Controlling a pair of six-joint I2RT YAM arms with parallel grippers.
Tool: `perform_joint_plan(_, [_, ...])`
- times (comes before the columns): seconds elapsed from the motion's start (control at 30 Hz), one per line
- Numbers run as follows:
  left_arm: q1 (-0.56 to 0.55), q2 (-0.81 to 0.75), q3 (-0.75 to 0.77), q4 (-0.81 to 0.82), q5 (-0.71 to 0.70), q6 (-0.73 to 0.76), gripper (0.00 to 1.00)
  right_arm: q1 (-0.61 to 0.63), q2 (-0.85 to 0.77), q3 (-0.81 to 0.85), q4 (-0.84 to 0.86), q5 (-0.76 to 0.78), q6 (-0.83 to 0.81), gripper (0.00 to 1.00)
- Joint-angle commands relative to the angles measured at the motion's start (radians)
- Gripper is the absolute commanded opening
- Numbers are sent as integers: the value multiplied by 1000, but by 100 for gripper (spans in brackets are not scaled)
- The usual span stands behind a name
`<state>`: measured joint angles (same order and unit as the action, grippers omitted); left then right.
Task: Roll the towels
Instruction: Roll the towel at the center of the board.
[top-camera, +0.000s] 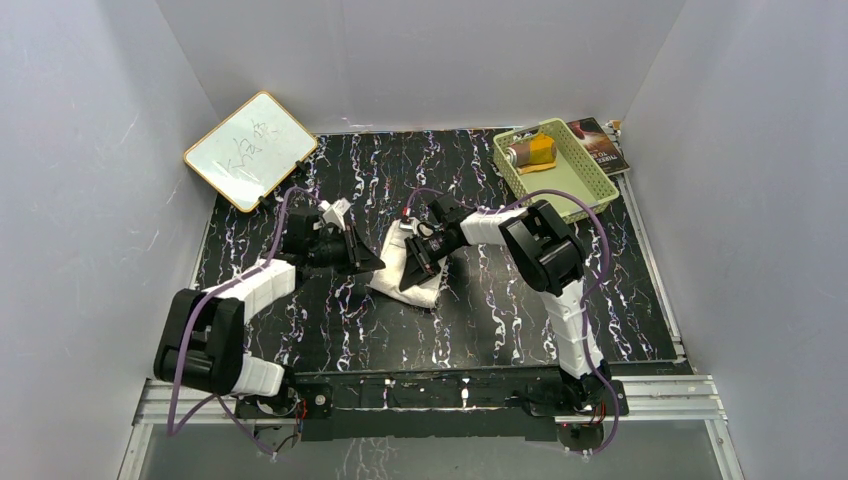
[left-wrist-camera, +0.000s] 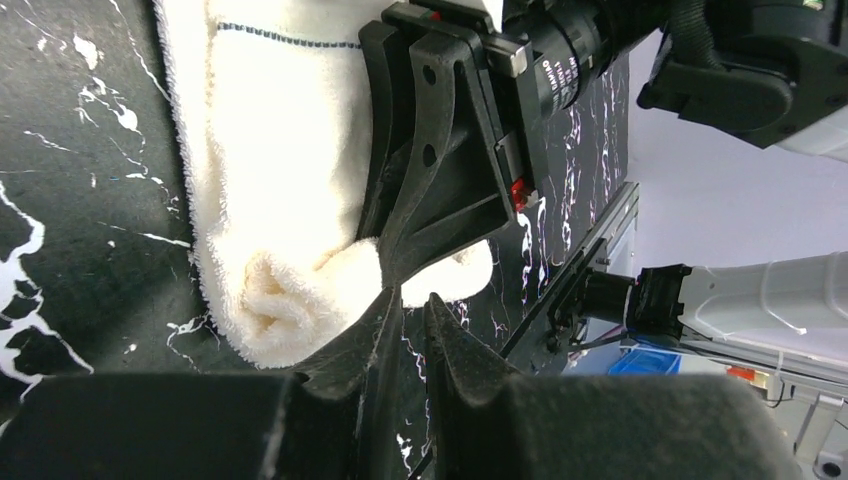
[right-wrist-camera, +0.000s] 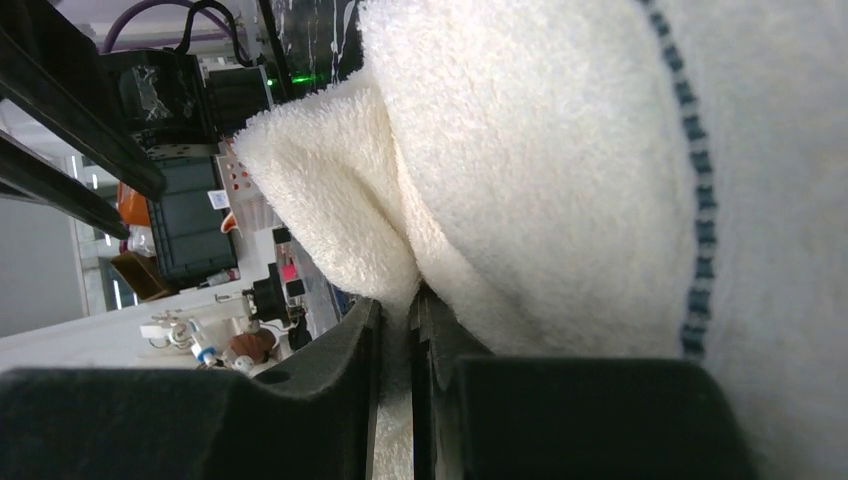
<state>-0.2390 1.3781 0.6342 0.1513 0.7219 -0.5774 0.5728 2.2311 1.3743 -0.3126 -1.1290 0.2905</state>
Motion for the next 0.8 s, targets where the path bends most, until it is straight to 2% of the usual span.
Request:
perform_joint_plan(0.0, [-21,52,-26,113,50,-51,13,-10,40,23,24,146,38,0])
perform_joint_plan(0.27, [-48,187,-54,241,22,-77,10,-12,44,15,-14,226,35,0])
perform_joint_plan(0.5, [-48,261,-25,203,-110,-7,8,-11,12,18,-55,301,-1,2])
perform_joint_plan(0.6, [-48,278,-19,179,-145,23,8,-9,-42,13,-62,374,-33,23])
perform_joint_plan(0.67, [-48,289,-23,174,-154,38,7,-4,-81,12,-71,419,-55,41])
perform_joint_plan(0.7, [-48,297,-28,176,-157,44,7,-2,-95,19,-82,440,-67,45])
perform_joint_plan(0.77, [-48,313,-36,185,-156,53,6,6,-123,35,-103,501,-84,47])
